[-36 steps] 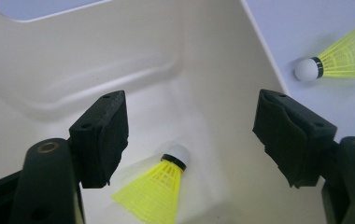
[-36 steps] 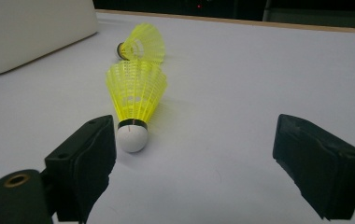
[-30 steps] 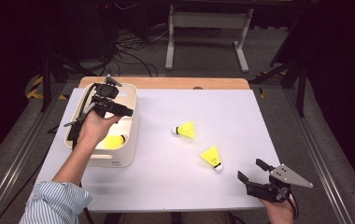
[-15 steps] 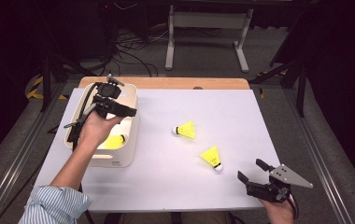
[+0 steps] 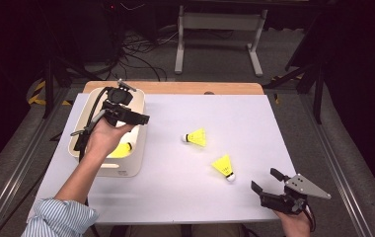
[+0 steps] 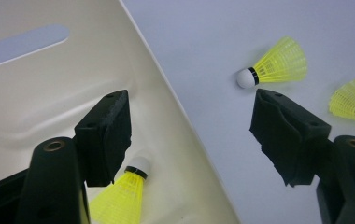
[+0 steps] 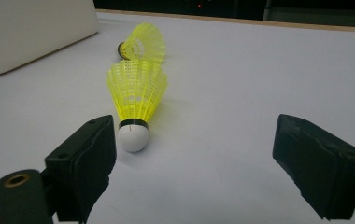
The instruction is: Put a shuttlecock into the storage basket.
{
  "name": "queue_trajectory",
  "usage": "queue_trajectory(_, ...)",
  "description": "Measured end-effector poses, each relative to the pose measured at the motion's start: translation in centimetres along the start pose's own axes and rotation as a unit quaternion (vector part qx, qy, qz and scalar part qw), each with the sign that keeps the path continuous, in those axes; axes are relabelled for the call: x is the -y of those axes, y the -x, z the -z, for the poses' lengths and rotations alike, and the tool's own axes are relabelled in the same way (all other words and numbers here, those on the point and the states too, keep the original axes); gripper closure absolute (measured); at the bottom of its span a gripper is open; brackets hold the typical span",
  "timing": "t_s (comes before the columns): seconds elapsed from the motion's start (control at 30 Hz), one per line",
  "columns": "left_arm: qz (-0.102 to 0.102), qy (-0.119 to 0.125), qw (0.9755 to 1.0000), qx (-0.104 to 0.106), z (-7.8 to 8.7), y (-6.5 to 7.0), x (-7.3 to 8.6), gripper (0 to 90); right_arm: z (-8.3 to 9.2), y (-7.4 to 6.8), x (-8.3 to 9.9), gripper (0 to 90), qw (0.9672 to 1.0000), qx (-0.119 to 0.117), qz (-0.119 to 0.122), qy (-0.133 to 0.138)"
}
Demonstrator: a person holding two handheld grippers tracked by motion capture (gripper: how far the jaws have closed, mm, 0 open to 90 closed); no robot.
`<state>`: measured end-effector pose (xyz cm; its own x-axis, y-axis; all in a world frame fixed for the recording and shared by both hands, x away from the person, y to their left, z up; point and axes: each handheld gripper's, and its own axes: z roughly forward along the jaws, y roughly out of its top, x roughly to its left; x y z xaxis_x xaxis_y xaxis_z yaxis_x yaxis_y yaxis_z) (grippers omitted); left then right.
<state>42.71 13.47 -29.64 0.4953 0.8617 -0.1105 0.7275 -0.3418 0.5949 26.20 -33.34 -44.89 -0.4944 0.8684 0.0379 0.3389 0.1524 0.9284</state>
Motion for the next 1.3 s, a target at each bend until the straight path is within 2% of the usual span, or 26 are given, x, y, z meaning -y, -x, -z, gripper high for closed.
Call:
queue_trajectory(0.27,-0.015,0.011,0.9998,0.009,0.1,1.0,-0.1,29.9,-0.1,0.0,0.0,14.3,1.0000,0.000,-0.001,-0.001)
queue_trajectory(0.67,-0.029,0.014,0.9992,0.025,-0.4,2.6,-0.4,29.9,0.0,0.0,0.0,14.4,1.0000,0.000,0.000,-0.001)
queue_trajectory(1.3,-0.039,0.007,0.9985,0.038,-1.4,3.7,-0.2,29.1,-0.1,0.1,0.0,14.5,1.0000,0.004,-0.007,-0.005)
